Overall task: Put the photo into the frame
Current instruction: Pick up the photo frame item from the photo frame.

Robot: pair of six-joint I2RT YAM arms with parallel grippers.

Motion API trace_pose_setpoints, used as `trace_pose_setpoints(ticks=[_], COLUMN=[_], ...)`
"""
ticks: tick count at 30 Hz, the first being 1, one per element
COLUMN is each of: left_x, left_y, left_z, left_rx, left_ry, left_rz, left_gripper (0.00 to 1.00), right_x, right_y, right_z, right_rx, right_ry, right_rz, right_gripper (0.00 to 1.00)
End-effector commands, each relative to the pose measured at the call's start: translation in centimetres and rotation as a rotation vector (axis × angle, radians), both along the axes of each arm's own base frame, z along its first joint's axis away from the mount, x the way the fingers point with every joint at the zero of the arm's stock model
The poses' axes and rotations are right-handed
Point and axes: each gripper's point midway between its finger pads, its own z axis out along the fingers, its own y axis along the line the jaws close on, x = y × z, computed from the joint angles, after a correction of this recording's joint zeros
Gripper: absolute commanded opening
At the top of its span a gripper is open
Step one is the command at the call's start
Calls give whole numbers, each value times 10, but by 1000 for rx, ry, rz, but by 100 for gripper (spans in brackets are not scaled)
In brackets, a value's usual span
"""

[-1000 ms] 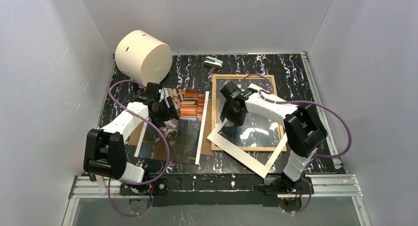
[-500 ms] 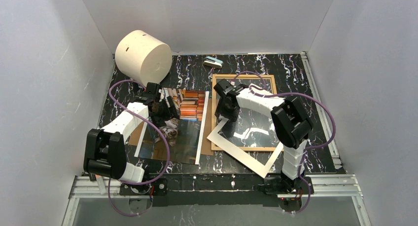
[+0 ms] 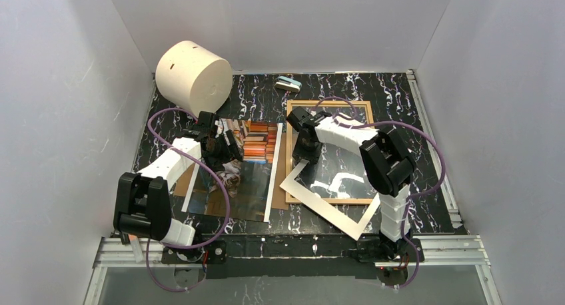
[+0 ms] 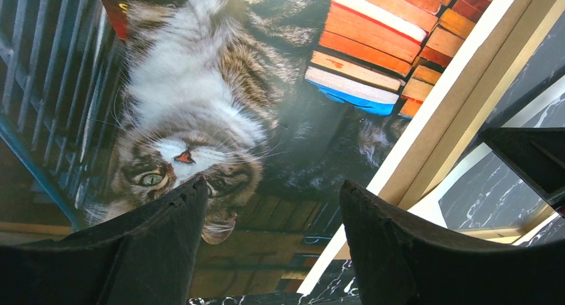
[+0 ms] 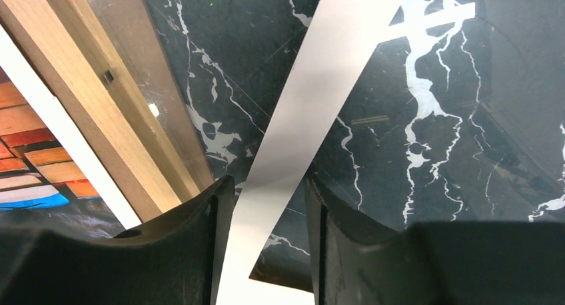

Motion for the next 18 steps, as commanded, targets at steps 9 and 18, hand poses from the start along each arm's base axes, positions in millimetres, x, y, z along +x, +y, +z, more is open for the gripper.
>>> trace_pose_setpoints(ticks=[9, 18], left_x=[-5, -3], left_y=[3, 2], left_z=[-3, -2], left_rx=[10, 11], left_ry=[11, 11], left_rz=[-6, -6], left_gripper=[70, 70], right_x=[23, 23], right_y=[11, 20], right_z=[27, 63], right_rx=[22, 92], right_ry=[-89, -210], right_rz=[10, 180], right_gripper=[30, 31])
